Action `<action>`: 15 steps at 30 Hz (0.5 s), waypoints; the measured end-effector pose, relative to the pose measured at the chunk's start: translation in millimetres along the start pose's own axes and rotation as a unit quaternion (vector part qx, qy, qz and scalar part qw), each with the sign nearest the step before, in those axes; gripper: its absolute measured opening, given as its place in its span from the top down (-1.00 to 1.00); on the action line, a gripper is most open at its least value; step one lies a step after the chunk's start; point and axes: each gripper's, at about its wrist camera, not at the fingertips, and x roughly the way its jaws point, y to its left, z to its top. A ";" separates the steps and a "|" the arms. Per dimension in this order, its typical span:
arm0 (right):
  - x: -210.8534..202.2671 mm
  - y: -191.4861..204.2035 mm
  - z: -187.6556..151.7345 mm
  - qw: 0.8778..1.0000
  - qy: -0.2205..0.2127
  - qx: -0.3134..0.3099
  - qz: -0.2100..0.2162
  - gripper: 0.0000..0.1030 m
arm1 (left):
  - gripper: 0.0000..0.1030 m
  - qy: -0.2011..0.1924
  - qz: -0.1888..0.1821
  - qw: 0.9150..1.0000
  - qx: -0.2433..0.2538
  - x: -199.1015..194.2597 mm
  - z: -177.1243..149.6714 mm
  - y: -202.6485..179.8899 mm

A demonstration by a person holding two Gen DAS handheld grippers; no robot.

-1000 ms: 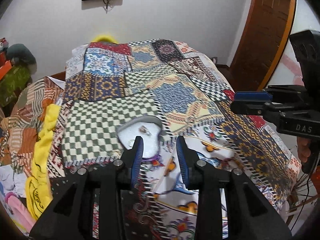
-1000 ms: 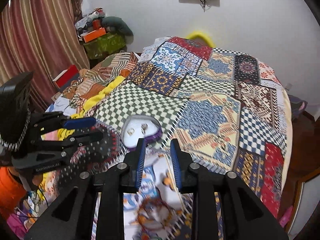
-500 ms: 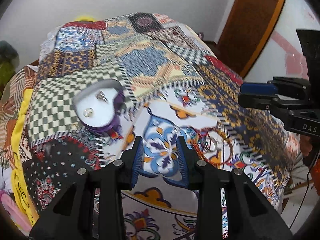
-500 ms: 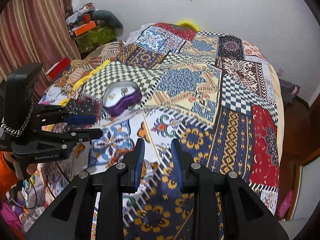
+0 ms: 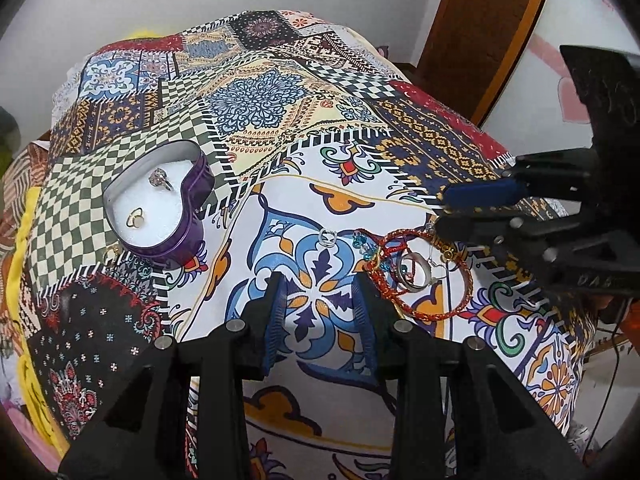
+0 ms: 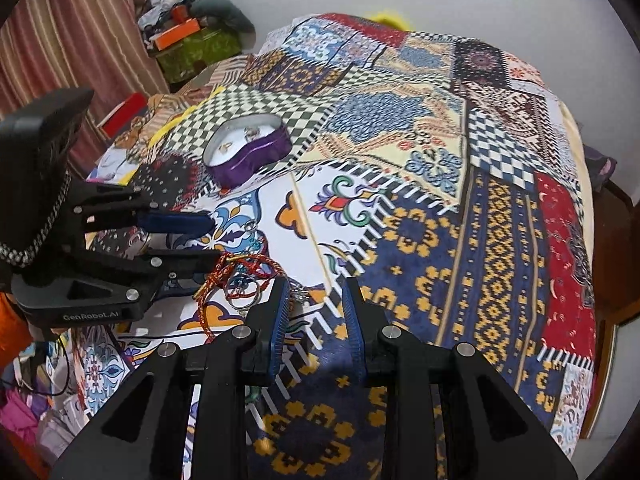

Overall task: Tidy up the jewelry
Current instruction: 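Move both open tools back to the jewelry beside the red bracelets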

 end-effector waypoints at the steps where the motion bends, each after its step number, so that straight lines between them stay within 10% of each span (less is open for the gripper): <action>1: 1.3 1.1 0.0 1.000 0.000 -0.002 -0.001 0.53 | 0.35 0.000 -0.002 1.000 0.000 0.1 -0.1 0.5; 15: -10.0 -5.6 3.8 0.998 -0.026 0.024 0.047 0.83 | 0.35 0.000 -0.004 1.000 0.001 4.0 7.9 2.2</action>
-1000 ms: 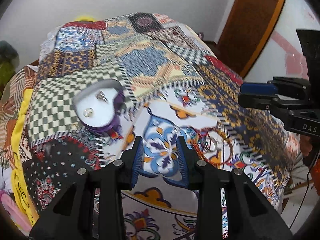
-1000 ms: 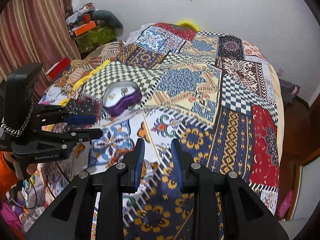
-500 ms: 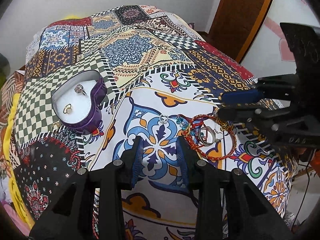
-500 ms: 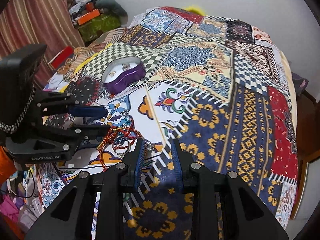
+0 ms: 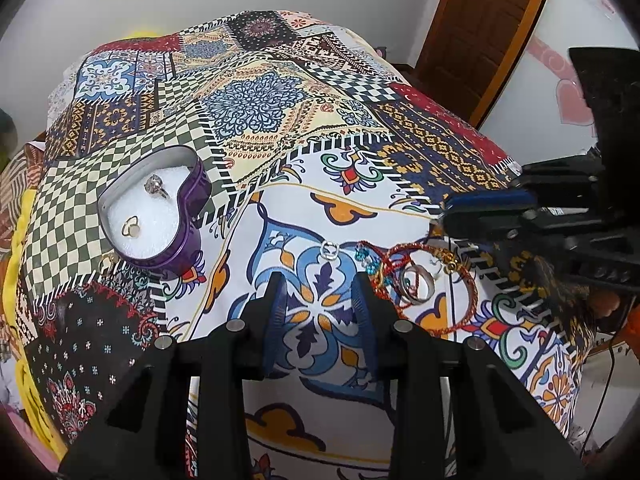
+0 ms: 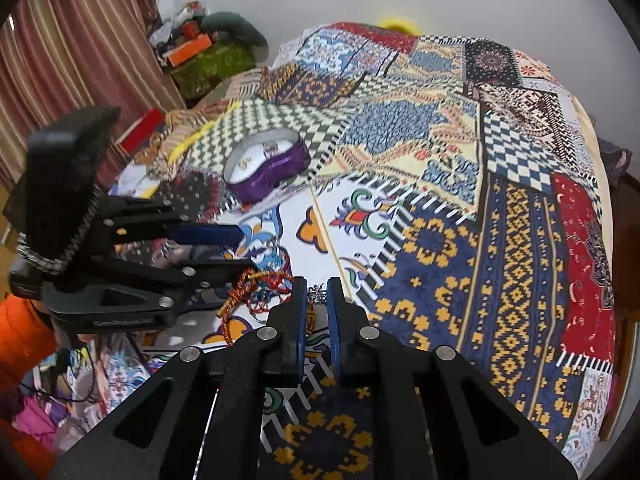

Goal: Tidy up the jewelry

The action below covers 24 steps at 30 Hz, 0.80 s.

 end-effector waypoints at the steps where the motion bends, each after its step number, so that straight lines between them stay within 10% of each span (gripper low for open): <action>1: -2.9 -0.8 1.1 1.000 -0.005 0.002 -0.001 0.83 | 0.35 0.000 0.000 1.000 0.000 1.0 1.5 0.0; 24: -21.8 -26.1 7.8 0.998 -0.038 0.034 -0.025 0.83 | 0.84 -0.002 -0.002 1.000 0.002 11.6 17.1 -2.3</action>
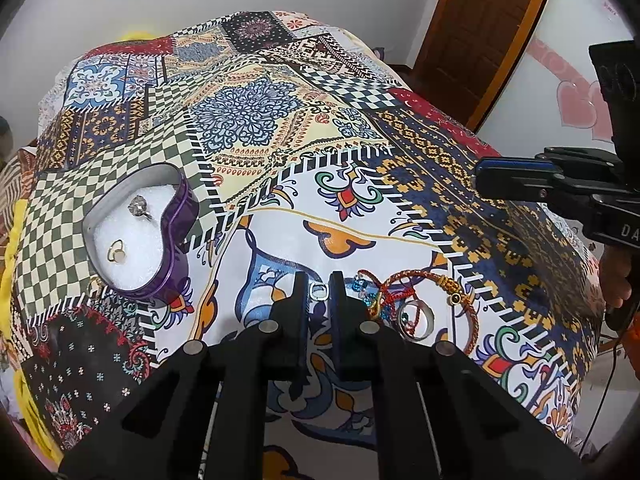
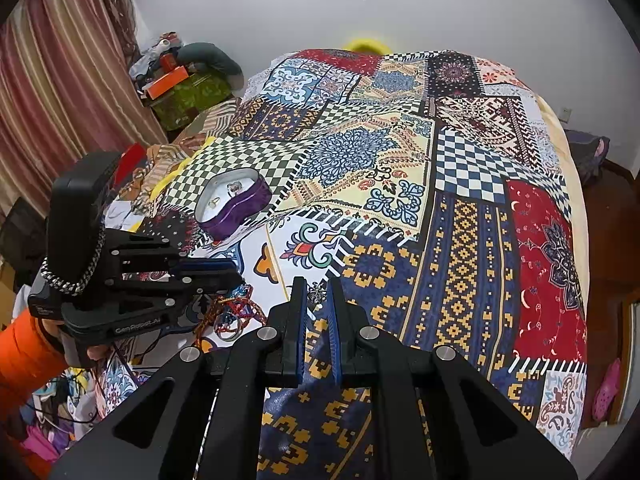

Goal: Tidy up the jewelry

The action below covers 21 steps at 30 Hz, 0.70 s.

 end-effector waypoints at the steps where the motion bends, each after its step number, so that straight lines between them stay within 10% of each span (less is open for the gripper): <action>1: -0.8 1.0 1.2 1.000 0.000 -0.002 -0.001 0.83 | 0.84 -0.002 0.002 1.000 0.000 -2.2 -0.4 0.2; 21: -16.1 59.7 54.1 0.997 -0.057 -0.045 0.025 0.83 | 0.84 -0.091 0.048 0.994 -0.024 -91.8 7.2 31.1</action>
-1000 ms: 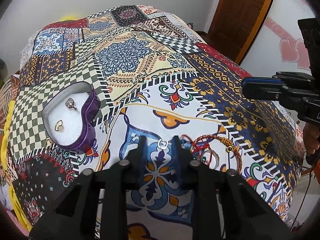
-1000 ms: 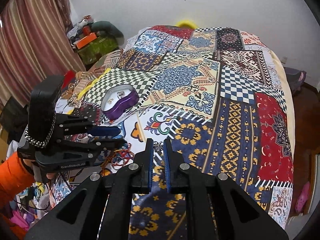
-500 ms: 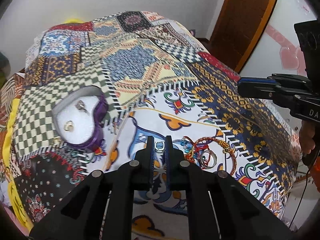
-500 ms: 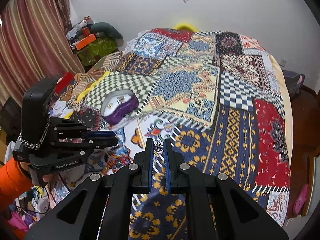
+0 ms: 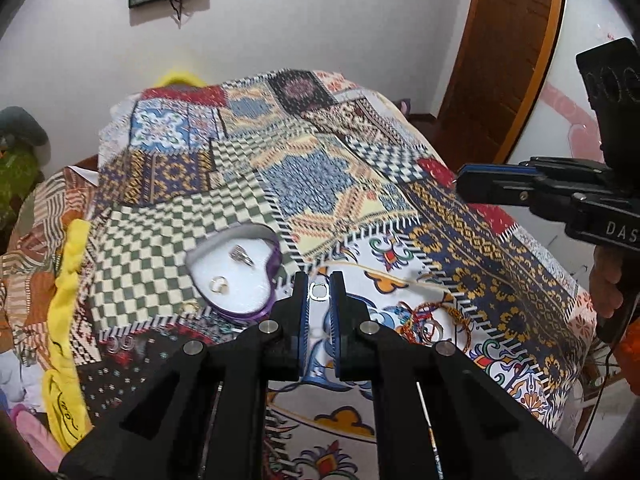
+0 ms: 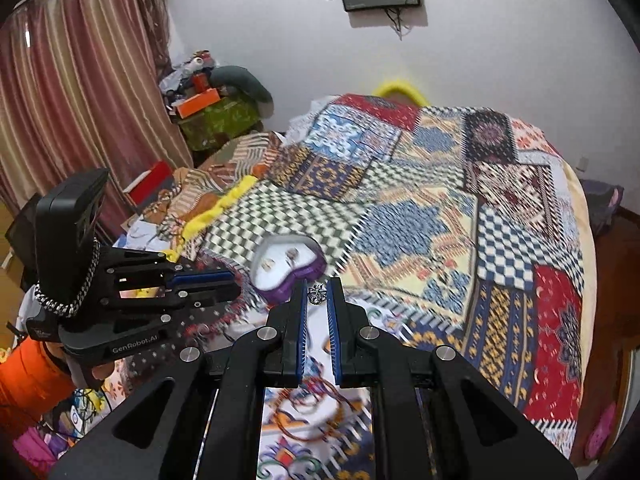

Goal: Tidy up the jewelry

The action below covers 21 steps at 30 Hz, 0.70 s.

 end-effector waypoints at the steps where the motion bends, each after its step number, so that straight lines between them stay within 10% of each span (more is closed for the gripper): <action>1: 1.5 3.0 2.6 1.000 -0.002 -0.002 0.001 0.83 | 0.84 -0.004 0.002 1.000 -0.002 -3.0 1.8 2.6; 21: 93.2 35.6 28.5 0.998 0.049 -0.034 0.024 0.83 | 0.84 -0.014 0.033 0.998 -0.051 9.5 3.5 67.7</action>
